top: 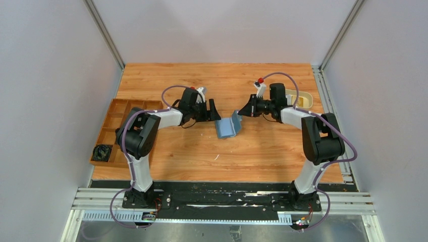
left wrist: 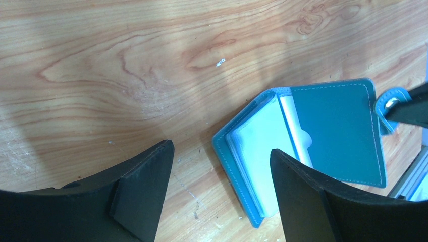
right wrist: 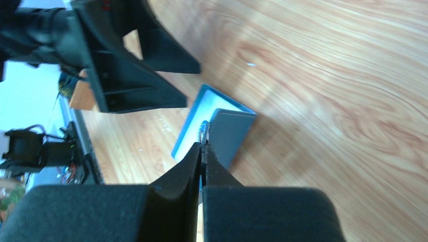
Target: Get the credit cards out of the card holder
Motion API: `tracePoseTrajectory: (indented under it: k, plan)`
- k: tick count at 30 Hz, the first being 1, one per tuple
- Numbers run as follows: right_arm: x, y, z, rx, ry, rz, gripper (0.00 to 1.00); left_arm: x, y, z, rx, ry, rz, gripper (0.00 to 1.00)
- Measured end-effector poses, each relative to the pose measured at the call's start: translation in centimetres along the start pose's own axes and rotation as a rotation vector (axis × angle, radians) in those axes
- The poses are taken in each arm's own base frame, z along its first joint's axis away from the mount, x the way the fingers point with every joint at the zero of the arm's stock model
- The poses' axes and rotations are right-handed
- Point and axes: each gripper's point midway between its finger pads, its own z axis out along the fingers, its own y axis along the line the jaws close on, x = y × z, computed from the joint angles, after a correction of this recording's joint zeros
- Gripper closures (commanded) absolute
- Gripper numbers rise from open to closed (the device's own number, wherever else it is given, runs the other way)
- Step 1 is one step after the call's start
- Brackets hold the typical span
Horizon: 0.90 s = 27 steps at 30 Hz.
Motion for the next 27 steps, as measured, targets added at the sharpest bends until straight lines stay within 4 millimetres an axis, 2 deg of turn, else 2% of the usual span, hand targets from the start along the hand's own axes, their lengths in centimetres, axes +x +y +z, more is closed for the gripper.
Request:
tracePoseTrajectory:
  k: [3, 7, 10, 18, 27]
  plan:
    - [0.9, -1.8, -0.2, 0.079, -0.003, 0.026, 0.99, 0.1, 0.0, -0.1, 0.000, 0.001, 0.003, 0.20]
    - [2.8, -3.3, -0.5, 0.152, 0.017, 0.060, 0.80, 0.2, -0.1, -0.1, -0.001, 0.004, 0.007, 0.20]
    - [3.6, -3.7, -0.6, 0.173, 0.031, 0.076, 0.71, 0.4, -0.2, -0.1, 0.000, 0.008, 0.011, 0.20]
    - [4.1, -3.0, -0.4, 0.126, 0.044, 0.086, 0.59, 1.1, -0.5, -0.3, 0.008, 0.015, 0.019, 0.20]
    - [5.9, -2.4, 0.1, 0.059, 0.103, 0.124, 0.56, 1.1, -0.5, -0.3, 0.009, 0.013, 0.020, 0.20]
